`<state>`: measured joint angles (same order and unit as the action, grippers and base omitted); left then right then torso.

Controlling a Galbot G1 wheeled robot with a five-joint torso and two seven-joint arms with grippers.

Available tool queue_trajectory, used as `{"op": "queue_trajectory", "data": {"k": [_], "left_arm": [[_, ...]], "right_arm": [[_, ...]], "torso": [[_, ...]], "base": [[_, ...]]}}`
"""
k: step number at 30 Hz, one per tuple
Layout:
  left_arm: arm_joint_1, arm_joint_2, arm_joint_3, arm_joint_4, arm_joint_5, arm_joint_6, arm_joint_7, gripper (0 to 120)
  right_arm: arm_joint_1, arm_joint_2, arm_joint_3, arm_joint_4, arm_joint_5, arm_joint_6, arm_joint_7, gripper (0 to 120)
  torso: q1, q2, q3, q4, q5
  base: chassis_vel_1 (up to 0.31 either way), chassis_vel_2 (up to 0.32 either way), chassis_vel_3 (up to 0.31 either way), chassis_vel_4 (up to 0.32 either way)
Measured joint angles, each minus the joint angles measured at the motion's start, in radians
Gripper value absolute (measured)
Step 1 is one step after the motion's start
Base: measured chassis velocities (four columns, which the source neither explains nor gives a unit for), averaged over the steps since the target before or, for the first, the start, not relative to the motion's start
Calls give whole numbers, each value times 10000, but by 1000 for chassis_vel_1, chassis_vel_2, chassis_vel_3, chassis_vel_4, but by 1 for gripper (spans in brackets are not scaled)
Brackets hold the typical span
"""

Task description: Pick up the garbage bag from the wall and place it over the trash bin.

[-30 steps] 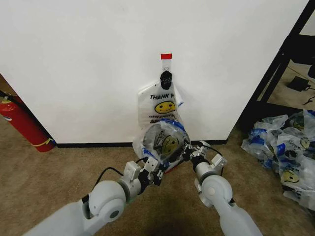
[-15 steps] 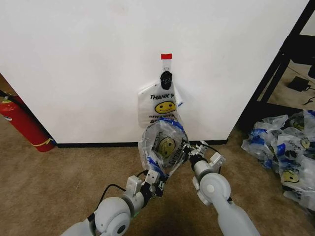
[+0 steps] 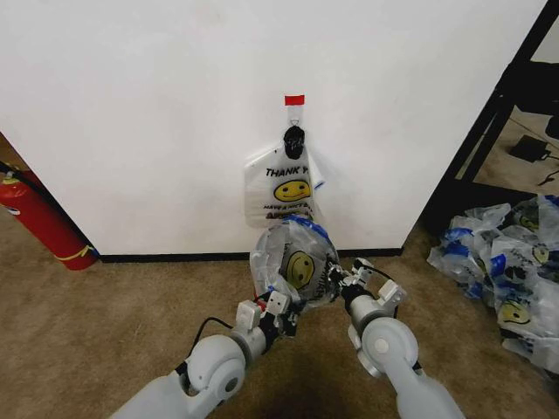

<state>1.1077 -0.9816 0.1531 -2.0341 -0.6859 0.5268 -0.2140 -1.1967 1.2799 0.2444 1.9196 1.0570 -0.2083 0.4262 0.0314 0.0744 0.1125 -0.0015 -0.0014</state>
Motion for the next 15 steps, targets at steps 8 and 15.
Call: {"op": "queue_trajectory", "data": {"k": [8, 15], "left_arm": [[1233, 1009, -563, -1319, 750, 241, 203, 34], [1808, 2347, -1650, -3086, 696, 279, 539, 65]], "right_arm": [[391, 5, -33, -308, -110, 100, 5, 1], [333, -21, -146, -530, -364, 164, -194, 1]], "torso": [[0, 0, -1, 1, 2], [0, 0, -1, 0, 1]], "base": [[0, 0, 0, 0], [0, 0, 0, 0]]}}
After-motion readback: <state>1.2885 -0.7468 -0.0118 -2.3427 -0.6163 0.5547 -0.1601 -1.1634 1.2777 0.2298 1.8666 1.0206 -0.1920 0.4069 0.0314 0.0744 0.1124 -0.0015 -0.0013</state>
